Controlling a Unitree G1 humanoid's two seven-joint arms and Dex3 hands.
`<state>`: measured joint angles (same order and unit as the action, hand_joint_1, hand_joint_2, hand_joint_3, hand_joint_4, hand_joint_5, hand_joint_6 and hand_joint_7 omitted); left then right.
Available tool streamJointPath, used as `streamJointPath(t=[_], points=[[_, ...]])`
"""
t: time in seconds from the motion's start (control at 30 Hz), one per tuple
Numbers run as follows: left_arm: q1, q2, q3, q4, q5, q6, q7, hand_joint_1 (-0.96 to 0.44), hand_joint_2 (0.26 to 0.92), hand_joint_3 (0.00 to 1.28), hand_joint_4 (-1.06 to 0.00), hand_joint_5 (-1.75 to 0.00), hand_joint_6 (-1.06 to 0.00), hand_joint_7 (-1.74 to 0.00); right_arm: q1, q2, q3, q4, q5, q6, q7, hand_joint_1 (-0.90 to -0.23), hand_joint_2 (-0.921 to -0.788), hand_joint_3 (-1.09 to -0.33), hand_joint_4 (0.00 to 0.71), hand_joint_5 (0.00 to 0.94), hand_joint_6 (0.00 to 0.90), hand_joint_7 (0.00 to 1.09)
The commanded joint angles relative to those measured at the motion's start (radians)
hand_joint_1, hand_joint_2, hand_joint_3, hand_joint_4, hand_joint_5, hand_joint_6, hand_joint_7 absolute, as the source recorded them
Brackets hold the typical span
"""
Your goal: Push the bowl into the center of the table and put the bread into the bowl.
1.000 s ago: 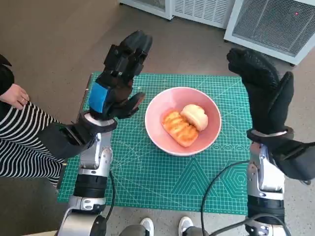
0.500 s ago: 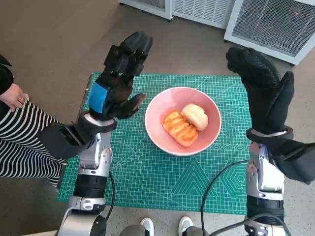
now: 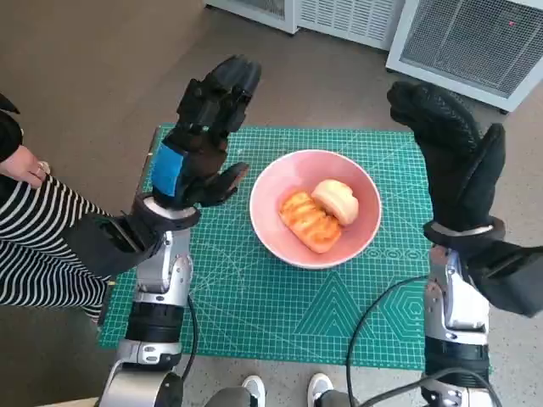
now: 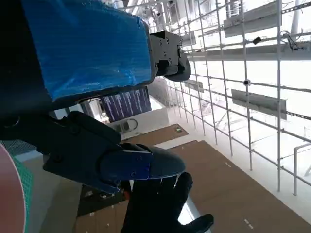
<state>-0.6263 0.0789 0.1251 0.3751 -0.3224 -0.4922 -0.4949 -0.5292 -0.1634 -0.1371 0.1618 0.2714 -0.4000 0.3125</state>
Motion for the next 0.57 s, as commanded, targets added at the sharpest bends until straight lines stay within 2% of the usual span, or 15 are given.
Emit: streamJointPath(t=[0.03,0.57], points=[[0.015,0.008,-0.001,-0.013,0.007,-0.001,0.004,-0.59,0.921,0.34,-0.13,-0.04,0.00,-0.55,0.007,0.002,0.006,0.019,-0.007,0.001,0.011,-0.662,-0.921,-0.669,0.139,0.001,0.041,0.50],[0.021,0.011,-0.001,-0.007,0.019,-0.016,0.007,-0.59,0.921,0.33,-0.13,-0.03,0.00,-0.54,0.006,-0.005,0.013,0.021,-0.008,0.010,0.013,-0.668,-0.921,-0.671,0.143,0.002,0.035,0.50]])
